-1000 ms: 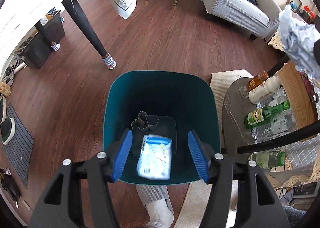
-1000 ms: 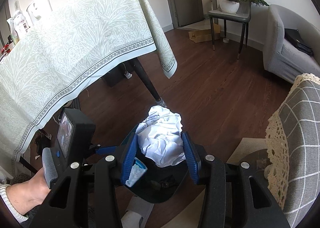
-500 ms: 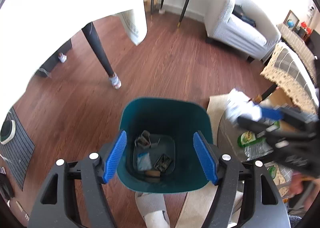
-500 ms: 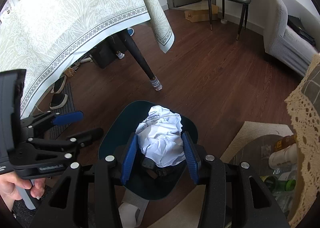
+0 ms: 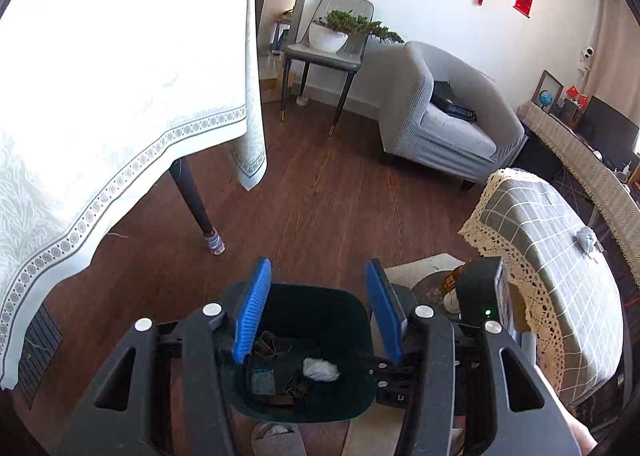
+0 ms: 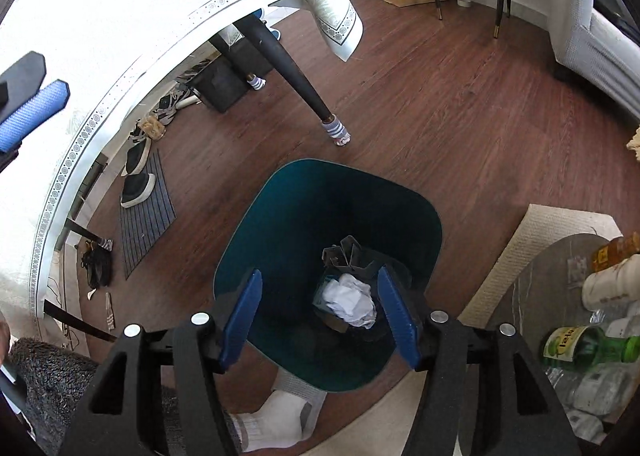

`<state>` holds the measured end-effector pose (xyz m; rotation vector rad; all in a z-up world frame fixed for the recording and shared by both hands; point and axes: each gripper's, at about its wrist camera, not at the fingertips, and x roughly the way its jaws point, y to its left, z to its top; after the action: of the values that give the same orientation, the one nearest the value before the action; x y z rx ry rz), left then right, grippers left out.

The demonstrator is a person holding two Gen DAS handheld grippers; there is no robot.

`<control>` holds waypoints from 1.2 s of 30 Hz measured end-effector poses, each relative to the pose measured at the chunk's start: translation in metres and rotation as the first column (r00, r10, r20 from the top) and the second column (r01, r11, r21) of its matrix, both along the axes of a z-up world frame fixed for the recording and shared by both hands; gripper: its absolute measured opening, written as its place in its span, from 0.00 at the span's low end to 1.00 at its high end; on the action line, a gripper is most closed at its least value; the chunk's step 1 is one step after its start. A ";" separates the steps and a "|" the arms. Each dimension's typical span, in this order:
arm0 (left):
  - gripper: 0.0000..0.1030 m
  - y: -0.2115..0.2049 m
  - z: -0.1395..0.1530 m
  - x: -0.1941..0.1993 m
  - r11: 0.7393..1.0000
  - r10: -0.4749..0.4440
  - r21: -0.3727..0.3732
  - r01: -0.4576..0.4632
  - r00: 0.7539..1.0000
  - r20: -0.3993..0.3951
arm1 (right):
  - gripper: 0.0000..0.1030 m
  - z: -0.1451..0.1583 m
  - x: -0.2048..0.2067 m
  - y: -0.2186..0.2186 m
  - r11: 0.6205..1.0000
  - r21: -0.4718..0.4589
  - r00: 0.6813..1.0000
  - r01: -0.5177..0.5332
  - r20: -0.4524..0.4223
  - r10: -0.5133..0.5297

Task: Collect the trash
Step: 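Move both open grippers back over the table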

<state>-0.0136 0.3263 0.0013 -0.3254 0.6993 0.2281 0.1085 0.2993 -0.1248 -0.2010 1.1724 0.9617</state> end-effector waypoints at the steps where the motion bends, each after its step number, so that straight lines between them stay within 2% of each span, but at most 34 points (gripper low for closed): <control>1: 0.50 -0.003 0.006 0.001 1.000 -0.005 0.007 0.005 1.000 0.012 | 0.60 0.003 0.000 -0.002 1.000 0.005 1.000 -0.002 0.005 0.002; 6: 0.50 -0.025 0.036 0.010 0.999 -0.032 0.014 0.031 0.997 0.066 | 0.60 0.033 0.009 -0.020 0.999 0.041 0.999 0.010 0.052 -0.012; 12: 0.53 -0.068 0.077 0.018 0.994 -0.105 0.035 0.101 0.981 0.163 | 0.60 0.094 0.017 -0.059 0.990 0.141 0.988 0.018 0.150 -0.039; 15: 0.54 -0.093 0.089 0.028 0.989 -0.145 0.050 0.138 0.973 0.182 | 0.60 0.116 0.025 -0.089 0.984 0.170 0.978 0.047 0.192 -0.080; 19: 0.54 -0.125 0.092 0.045 0.983 -0.184 0.047 0.178 0.965 0.185 | 0.60 0.134 0.040 -0.135 0.980 0.174 0.962 0.097 0.238 -0.137; 29: 0.57 -0.204 0.098 0.082 0.960 -0.280 0.082 0.269 0.941 0.190 | 0.60 0.151 0.075 -0.245 0.956 0.198 0.927 0.218 0.263 -0.266; 36: 0.61 -0.256 0.087 0.107 0.936 -0.348 0.105 0.335 0.926 0.147 | 0.62 0.161 0.083 -0.311 0.933 0.203 0.892 0.297 0.290 -0.347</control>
<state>0.0936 0.0702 0.0880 -0.1401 0.5719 -0.1039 0.1913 -0.0119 0.0362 -0.0329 0.7937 0.6870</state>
